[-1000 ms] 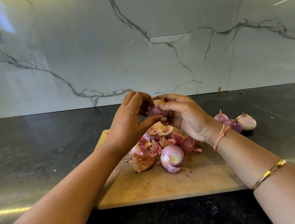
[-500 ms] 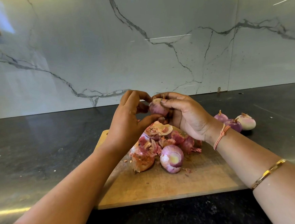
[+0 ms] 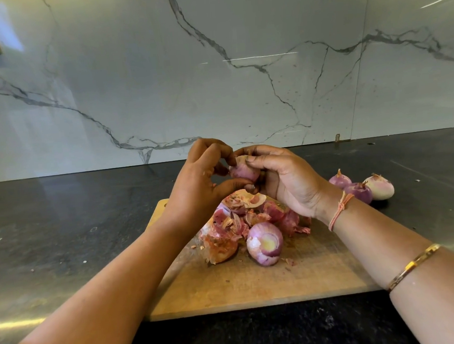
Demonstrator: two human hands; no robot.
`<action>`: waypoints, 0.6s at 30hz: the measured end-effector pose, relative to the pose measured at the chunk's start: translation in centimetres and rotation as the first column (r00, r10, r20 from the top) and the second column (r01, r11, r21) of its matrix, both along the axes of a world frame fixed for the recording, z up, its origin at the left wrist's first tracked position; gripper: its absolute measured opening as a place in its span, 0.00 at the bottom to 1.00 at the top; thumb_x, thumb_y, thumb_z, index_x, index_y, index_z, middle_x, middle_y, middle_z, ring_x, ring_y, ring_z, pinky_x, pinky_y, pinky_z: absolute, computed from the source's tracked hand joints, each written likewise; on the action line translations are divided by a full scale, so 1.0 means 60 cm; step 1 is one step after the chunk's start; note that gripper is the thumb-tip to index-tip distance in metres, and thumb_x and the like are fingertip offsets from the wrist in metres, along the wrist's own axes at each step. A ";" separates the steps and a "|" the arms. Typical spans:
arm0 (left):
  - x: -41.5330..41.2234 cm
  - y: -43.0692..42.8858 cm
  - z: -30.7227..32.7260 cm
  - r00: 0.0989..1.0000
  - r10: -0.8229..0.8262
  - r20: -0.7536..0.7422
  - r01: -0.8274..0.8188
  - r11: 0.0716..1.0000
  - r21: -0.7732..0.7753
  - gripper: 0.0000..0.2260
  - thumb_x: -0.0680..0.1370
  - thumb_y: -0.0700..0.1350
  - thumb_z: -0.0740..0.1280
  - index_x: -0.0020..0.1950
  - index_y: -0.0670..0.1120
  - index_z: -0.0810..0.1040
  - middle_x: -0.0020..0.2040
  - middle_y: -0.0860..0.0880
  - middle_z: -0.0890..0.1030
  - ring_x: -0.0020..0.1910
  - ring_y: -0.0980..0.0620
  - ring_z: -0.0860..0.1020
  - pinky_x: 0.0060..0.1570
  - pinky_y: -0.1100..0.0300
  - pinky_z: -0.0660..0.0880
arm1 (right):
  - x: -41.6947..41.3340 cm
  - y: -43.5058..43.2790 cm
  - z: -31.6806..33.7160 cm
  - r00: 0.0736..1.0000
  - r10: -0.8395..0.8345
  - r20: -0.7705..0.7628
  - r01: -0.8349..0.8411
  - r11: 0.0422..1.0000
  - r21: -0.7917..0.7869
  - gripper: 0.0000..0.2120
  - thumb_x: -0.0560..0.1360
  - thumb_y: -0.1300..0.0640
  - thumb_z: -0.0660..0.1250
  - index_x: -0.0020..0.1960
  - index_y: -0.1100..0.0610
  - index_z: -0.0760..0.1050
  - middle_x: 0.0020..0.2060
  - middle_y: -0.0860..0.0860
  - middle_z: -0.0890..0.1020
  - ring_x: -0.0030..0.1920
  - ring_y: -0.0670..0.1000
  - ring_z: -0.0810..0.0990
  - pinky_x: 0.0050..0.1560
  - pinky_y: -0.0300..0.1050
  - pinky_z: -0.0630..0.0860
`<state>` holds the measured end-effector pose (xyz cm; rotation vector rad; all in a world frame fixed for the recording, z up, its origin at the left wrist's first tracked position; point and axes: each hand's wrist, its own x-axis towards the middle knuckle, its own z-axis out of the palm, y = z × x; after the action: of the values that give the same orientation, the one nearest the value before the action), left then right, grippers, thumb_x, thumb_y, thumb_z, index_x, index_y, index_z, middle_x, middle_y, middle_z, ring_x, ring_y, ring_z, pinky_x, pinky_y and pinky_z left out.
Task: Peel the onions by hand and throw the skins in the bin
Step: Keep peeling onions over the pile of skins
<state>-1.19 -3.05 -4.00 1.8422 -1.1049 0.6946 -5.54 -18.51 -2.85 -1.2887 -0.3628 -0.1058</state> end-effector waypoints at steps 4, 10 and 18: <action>0.000 -0.001 0.000 1.000 0.015 0.020 -0.015 1.000 -0.001 0.13 0.68 0.47 0.74 0.47 0.46 0.74 0.52 0.60 0.69 0.48 0.62 0.74 0.48 0.73 0.72 | 0.001 -0.001 -0.001 1.000 0.002 0.016 -0.002 1.000 0.010 0.10 0.79 0.67 0.55 0.52 0.62 0.76 0.44 0.58 0.80 0.41 0.50 0.80 0.33 0.38 0.76; -0.001 -0.004 0.001 0.999 0.021 -0.034 -0.023 0.998 -0.063 0.13 0.68 0.51 0.73 0.45 0.47 0.73 0.51 0.58 0.71 0.46 0.60 0.75 0.46 0.72 0.74 | 0.004 -0.007 0.001 0.997 -0.051 0.065 0.053 0.998 -0.027 0.09 0.79 0.66 0.56 0.52 0.58 0.74 0.44 0.56 0.78 0.35 0.49 0.76 0.34 0.40 0.70; -0.014 -0.005 0.005 0.949 -0.018 -0.314 -0.046 0.980 -0.194 0.13 0.73 0.40 0.70 0.47 0.52 0.67 0.43 0.52 0.78 0.38 0.62 0.80 0.37 0.67 0.76 | 0.005 -0.005 -0.010 0.966 -0.150 0.211 0.210 0.931 -0.298 0.13 0.73 0.67 0.66 0.56 0.56 0.73 0.52 0.55 0.81 0.50 0.45 0.81 0.48 0.37 0.77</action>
<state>-2.04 -3.36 -3.71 1.7168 -0.7850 0.4775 -5.26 -18.80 -3.43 -1.6381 -0.4316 -0.3373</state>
